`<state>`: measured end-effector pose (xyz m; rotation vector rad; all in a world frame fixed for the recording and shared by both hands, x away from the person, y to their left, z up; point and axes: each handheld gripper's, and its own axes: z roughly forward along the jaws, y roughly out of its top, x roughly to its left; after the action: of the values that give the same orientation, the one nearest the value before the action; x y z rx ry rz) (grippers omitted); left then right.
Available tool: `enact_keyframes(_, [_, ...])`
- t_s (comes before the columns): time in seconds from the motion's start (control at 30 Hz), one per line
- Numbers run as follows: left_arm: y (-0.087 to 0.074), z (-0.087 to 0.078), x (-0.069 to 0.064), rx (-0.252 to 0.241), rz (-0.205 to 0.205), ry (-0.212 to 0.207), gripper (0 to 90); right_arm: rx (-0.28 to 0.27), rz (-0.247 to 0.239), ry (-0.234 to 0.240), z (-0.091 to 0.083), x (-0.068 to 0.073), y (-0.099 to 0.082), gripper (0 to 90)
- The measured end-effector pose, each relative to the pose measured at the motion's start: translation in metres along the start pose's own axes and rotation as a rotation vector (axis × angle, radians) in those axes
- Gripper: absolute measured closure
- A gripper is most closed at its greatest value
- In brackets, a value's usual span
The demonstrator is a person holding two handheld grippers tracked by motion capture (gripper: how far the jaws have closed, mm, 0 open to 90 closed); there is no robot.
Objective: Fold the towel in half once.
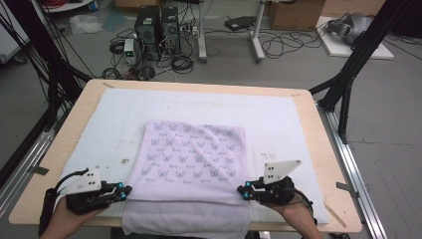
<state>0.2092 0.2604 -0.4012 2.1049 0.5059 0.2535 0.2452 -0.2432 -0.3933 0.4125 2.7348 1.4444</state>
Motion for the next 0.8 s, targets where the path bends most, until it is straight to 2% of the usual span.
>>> enact_keyframes(0.03, [-0.002,0.0,-0.001,0.007,0.001,0.002,86.6,-0.003,0.007,0.028,0.0,0.003,-0.002,82.1])
enact_keyframes(0.07, [-0.003,0.0,0.0,0.017,-0.006,0.016,81.1,-0.008,0.016,0.035,0.001,0.003,-0.003,76.3])
enact_keyframes(0.13, [-0.004,0.002,0.005,0.021,-0.026,0.038,66.2,-0.018,0.036,0.032,0.002,-0.001,-0.005,72.0])
enact_keyframes(0.2, [-0.002,0.004,0.012,0.012,-0.035,0.047,62.3,-0.025,0.066,0.01,0.002,-0.011,-0.004,68.2])
enact_keyframes(0.23, [-0.001,0.006,0.014,0.006,-0.037,0.053,61.2,-0.022,0.075,0.007,0.003,-0.016,-0.004,67.2])
enact_keyframes(0.4, [0.006,0.022,0.028,-0.008,-0.042,0.067,57.4,-0.011,0.123,-0.081,0.009,-0.04,-0.005,60.4])
enact_keyframes(0.43, [0.007,0.026,0.031,-0.01,-0.041,0.066,56.9,-0.007,0.133,-0.085,0.011,-0.045,-0.006,59.6])
enact_keyframes(0.47, [0.009,0.031,0.033,-0.014,-0.042,0.066,56.8,0.002,0.128,-0.104,0.013,-0.048,-0.006,58.7])
enact_keyframes(0.5, [0.01,0.035,0.034,-0.017,-0.04,0.066,56.2,0.01,0.125,-0.122,0.014,-0.051,-0.007,58.6])
enact_keyframes(0.63, [0.016,0.049,0.039,-0.017,-0.036,0.064,54.8,0.013,0.134,-0.141,0.017,-0.061,-0.009,56.1])
enact_keyframes(0.8, [0.018,0.061,0.045,-0.009,-0.031,0.063,54.6,0.014,0.15,-0.176,0.018,-0.069,-0.011,50.5])
